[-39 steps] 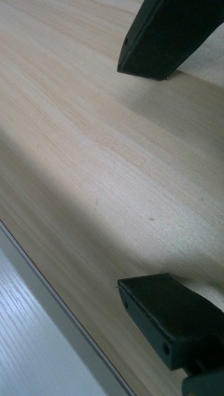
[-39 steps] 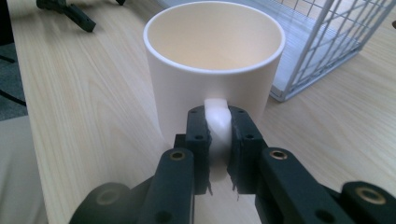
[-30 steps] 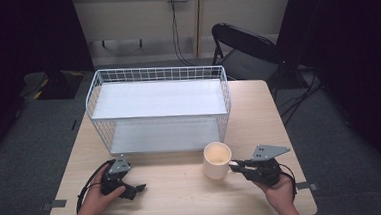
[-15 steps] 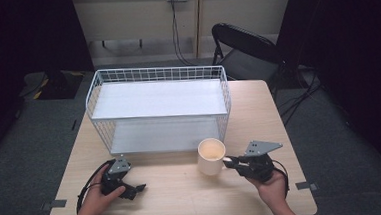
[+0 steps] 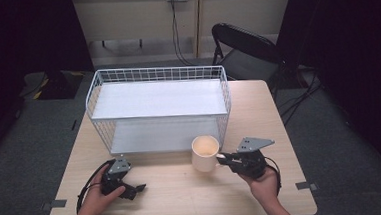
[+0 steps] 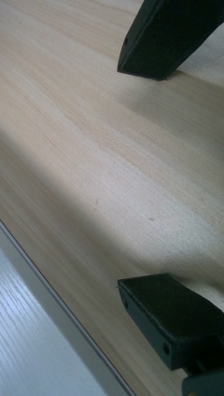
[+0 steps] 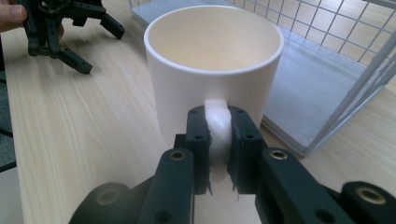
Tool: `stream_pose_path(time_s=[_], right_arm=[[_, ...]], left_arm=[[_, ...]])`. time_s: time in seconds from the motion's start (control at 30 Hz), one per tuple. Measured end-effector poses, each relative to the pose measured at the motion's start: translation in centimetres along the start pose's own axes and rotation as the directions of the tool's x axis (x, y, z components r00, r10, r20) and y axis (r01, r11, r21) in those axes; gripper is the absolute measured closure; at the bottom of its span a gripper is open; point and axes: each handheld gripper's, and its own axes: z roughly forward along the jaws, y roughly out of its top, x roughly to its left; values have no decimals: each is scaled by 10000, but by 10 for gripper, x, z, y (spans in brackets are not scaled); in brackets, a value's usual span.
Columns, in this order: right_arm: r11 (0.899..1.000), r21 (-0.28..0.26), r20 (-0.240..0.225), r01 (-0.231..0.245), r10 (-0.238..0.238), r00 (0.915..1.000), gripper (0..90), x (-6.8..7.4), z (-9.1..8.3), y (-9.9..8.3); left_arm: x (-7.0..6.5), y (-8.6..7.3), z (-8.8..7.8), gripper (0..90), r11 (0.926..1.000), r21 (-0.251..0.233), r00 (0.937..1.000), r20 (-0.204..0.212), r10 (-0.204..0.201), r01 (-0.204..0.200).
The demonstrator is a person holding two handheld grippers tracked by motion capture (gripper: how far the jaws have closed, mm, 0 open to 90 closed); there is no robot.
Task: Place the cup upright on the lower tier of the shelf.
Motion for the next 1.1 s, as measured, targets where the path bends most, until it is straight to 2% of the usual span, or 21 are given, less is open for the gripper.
stream_pose_path(time_s=[0.27,0.47,1.1], right_arm=[[10000,-12,-41,-30,30,10000,805,4,8,6],[9995,-161,-67,-270,269,9996,806,3,13,7],[9977,-563,351,-376,396,9986,805,10,29,17]], left_arm=[[0,0,0,0,10000,5,10000,-13,19,-19],[0,0,0,0,10000,-3,10000,-1,7,-7],[0,0,0,0,10000,-9,10000,-2,6,-6]])
